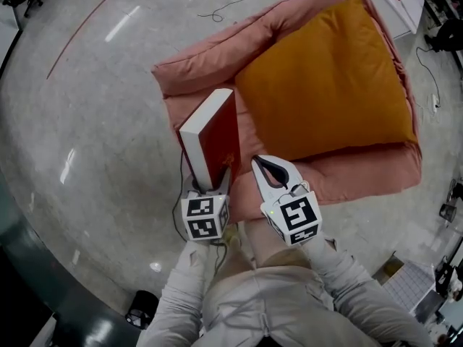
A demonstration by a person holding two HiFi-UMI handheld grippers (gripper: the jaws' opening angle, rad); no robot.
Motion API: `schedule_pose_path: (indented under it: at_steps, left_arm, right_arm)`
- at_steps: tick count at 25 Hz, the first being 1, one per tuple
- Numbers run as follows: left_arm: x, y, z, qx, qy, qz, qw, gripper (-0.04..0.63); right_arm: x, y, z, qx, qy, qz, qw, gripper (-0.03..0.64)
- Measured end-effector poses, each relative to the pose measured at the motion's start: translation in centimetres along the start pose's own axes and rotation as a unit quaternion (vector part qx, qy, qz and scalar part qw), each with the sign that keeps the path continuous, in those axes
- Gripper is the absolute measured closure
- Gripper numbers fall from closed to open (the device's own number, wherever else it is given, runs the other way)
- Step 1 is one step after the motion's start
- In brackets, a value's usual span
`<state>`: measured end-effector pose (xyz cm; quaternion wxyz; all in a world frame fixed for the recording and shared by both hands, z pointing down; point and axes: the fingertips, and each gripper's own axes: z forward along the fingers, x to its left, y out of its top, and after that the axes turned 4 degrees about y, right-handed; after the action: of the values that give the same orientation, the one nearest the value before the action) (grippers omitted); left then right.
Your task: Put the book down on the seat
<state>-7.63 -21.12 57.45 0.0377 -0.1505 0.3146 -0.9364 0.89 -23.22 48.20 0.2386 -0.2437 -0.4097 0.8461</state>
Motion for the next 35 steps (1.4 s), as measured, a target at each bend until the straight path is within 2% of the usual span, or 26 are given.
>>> schedule_pose_path:
  at_steps: [14,30,35]
  left_arm:
    - [2.2,-3.6,8.1,0.059,0.021,-0.011,0.9980,0.350]
    - [2.2,-8.0,13.5,0.133,0.009,-0.014,0.9910,0.350]
    - [3.0,-8.9,15.3,0.153,0.008,-0.035,0.9875,0.350]
  right_arm:
    - [-4.4,-4.4,5.0,0.035,-0.009,0.030,0.999,0.617]
    - [-4.9,-9.0,7.6,0.069,0.001,0.058,0.996,0.617]
    - [-4.9,-9.6,7.9,0.075,-0.001,0.067,0.995,0.618]
